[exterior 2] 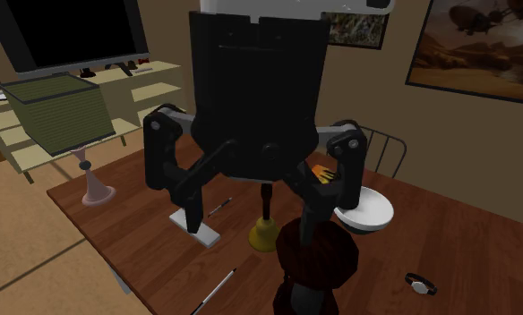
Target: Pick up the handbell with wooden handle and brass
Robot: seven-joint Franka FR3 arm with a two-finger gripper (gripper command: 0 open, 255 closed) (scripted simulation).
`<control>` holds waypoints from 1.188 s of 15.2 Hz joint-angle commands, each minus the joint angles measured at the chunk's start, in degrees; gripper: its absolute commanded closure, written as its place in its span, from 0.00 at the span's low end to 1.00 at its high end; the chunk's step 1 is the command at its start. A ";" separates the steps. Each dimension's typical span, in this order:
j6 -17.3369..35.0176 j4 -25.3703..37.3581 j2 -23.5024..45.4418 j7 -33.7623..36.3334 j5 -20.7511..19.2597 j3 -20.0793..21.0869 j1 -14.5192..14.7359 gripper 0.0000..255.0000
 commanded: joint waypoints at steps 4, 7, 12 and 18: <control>5.62 -0.36 4.92 0.23 0.12 0.06 -0.31 0.00; 10.97 0.00 10.29 0.47 0.25 0.08 -0.59 0.00; 19.04 2.22 20.02 0.86 0.47 0.03 -1.00 0.00; 26.91 7.45 32.44 1.32 0.78 -0.20 -1.39 0.00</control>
